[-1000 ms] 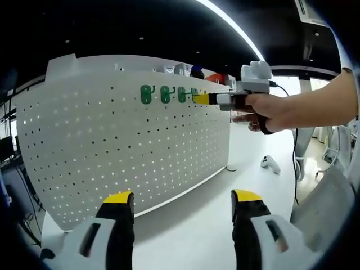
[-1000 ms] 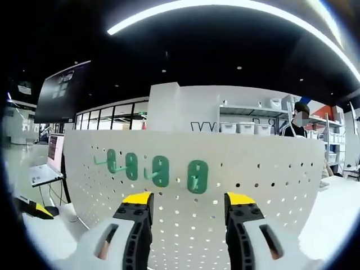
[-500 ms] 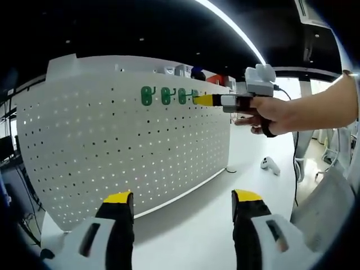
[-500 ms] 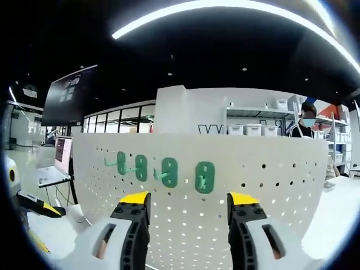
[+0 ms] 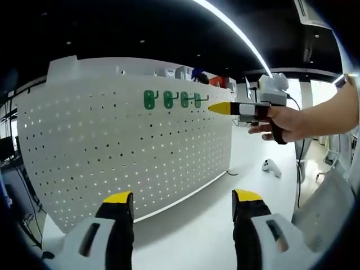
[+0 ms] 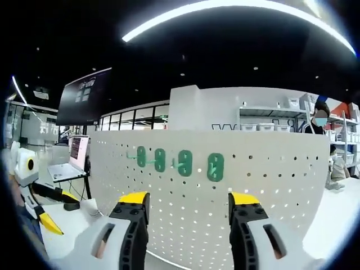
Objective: Insert the hook assembly into the mounting plate slot until the hook locks in place.
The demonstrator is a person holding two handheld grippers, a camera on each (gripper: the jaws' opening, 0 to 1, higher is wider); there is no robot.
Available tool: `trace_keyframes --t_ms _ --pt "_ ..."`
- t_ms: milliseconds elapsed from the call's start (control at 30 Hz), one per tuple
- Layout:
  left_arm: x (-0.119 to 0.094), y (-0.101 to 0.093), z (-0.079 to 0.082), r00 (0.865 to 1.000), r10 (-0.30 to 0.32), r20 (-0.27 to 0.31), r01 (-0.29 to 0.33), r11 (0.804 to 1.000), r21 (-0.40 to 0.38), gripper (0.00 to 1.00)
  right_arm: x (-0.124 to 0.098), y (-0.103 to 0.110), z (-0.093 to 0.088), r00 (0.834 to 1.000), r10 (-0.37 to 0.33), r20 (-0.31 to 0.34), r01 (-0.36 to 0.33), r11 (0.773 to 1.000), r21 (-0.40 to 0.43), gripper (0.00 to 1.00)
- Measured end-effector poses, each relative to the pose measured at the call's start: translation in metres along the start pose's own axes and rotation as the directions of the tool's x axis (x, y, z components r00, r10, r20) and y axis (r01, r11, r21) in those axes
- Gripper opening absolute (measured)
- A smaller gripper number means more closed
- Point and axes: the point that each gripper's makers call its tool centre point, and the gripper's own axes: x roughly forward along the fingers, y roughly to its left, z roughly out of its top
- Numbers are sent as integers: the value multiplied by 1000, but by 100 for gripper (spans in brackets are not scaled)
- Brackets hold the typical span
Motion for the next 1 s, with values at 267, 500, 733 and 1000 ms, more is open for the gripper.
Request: trace_keyframes --t_ms 267,500,733,1000 --pt "-5 2 3 1000 3 15 -3 1000 3 75 -16 11 -9 1000 20 -13 -20 1000 20 56" --pt "-10 3 2 1000 5 18 -6 1000 9 77 -30 15 -15 1000 25 -16 -24 999 36 56" --pt "-17 4 4 1000 14 25 -14 1000 12 79 -49 21 -25 999 37 -28 -36 998 44 57" --pt "-27 9 4 999 35 37 -35 999 7 80 -76 21 -34 999 35 -35 -32 998 62 58"
